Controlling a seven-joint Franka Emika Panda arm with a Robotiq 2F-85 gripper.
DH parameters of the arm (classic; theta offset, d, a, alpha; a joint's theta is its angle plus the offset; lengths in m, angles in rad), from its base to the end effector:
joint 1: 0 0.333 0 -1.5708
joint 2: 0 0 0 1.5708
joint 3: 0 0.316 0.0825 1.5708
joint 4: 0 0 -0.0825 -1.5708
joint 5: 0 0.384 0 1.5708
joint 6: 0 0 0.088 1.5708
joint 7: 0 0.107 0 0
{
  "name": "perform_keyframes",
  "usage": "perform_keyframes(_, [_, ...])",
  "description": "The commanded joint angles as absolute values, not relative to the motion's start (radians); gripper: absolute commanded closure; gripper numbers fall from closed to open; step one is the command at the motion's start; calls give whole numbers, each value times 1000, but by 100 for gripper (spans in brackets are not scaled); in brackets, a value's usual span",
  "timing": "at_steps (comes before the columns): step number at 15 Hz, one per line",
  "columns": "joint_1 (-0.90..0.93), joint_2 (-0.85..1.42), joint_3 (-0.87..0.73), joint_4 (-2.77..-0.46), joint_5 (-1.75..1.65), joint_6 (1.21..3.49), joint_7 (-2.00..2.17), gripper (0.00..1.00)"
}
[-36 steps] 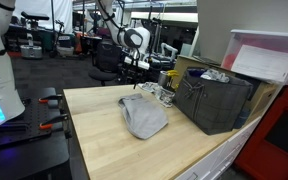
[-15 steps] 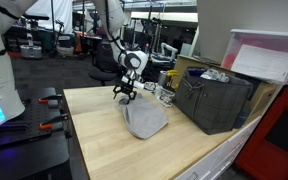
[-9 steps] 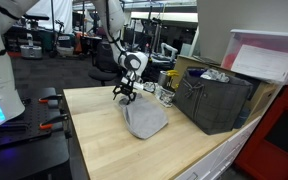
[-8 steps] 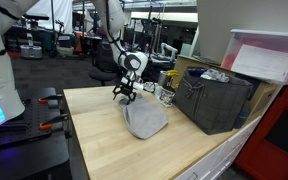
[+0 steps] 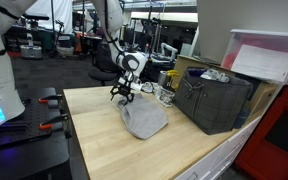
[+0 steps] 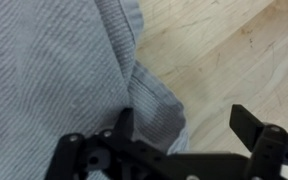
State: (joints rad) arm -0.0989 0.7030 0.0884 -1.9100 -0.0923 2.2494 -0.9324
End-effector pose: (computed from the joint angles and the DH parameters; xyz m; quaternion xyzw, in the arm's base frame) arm 0.5769 -0.0074 0.1009 -0.8676 -0.4641 0.1592 0.0810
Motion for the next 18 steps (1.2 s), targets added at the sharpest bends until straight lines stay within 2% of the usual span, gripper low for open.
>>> perform_keyframes(1, [-111, 647, 105, -1989, -73, 2273, -913, 0])
perform_keyframes(11, [-124, 588, 144, -2088, -61, 2232, -957, 0])
perform_keyframes(18, [-140, 434, 135, -2121, -6, 2232, -960, 0])
